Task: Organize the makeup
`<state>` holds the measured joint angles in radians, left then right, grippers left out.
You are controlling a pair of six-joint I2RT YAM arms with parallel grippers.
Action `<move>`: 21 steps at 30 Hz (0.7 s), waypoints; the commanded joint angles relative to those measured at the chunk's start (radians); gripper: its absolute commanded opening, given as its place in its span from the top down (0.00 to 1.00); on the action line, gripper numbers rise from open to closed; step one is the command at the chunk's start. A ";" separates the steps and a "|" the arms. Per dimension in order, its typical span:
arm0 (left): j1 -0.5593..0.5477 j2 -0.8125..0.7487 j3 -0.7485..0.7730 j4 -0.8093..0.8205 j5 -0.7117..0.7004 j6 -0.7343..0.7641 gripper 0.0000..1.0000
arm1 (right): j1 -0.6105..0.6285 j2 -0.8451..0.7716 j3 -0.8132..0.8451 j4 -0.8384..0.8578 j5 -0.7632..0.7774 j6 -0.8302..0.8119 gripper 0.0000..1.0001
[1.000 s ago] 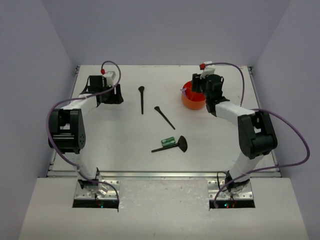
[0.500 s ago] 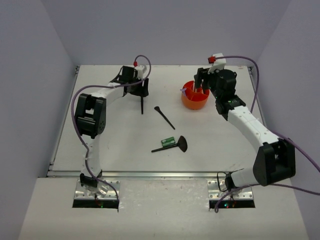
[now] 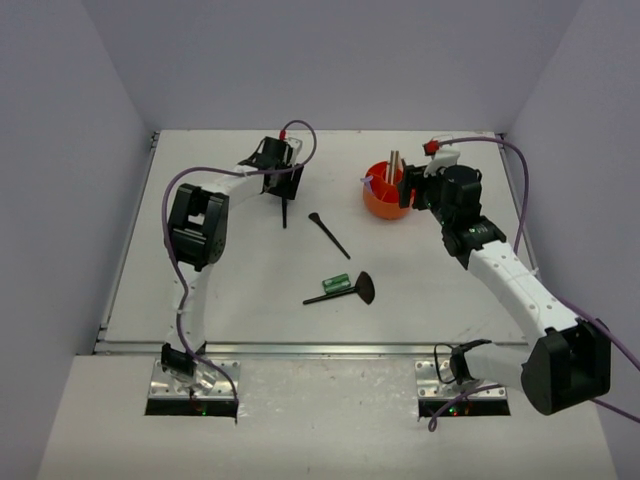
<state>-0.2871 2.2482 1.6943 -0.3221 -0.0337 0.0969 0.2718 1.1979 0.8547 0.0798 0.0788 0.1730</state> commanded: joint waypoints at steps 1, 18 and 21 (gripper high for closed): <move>0.005 -0.014 -0.007 0.014 -0.008 -0.011 0.41 | 0.001 -0.016 0.025 -0.019 0.014 0.033 0.33; 0.084 0.017 -0.011 -0.059 0.216 -0.180 1.00 | 0.001 -0.107 -0.007 -0.078 0.063 0.006 0.33; 0.110 -0.028 0.026 -0.043 0.339 -0.221 1.00 | 0.000 -0.097 0.038 -0.142 0.007 0.023 0.30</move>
<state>-0.2151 2.2614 1.6877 -0.3382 0.1569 -0.0486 0.2718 1.1057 0.8449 -0.0177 0.1230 0.1944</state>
